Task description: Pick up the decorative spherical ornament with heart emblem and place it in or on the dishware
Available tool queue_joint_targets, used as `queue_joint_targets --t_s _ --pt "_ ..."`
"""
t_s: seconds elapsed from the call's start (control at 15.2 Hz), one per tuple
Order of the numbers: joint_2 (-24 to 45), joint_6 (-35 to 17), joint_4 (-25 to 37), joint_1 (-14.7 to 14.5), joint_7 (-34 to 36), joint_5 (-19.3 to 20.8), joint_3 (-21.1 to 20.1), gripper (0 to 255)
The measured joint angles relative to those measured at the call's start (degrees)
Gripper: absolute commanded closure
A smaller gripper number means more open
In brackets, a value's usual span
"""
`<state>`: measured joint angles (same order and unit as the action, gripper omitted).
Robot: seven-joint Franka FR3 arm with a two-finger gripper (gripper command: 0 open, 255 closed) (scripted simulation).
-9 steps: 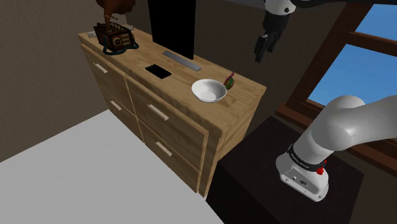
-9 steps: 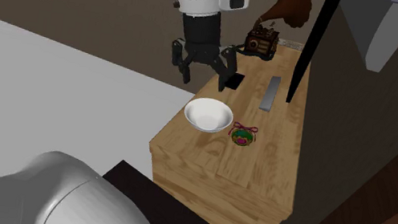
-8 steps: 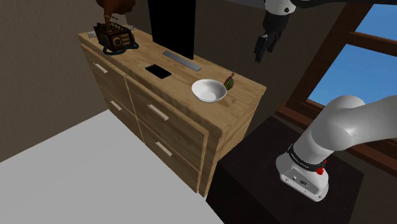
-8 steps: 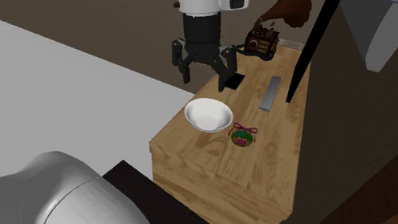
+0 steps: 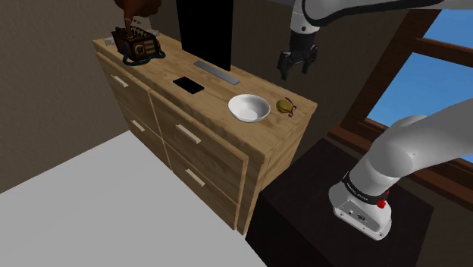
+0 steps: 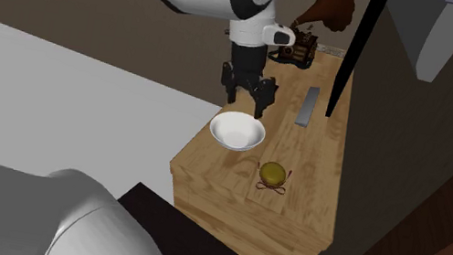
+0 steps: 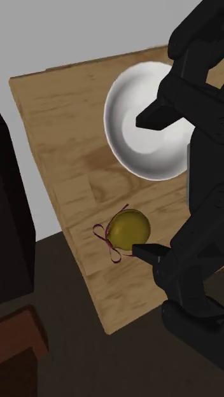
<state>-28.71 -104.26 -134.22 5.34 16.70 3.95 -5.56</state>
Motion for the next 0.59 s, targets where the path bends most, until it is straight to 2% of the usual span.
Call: queue_joint_targets --t_s 0.59 --pt "19.4 -10.0 6.7 6.1 22.0 -2.7 0.0 0"
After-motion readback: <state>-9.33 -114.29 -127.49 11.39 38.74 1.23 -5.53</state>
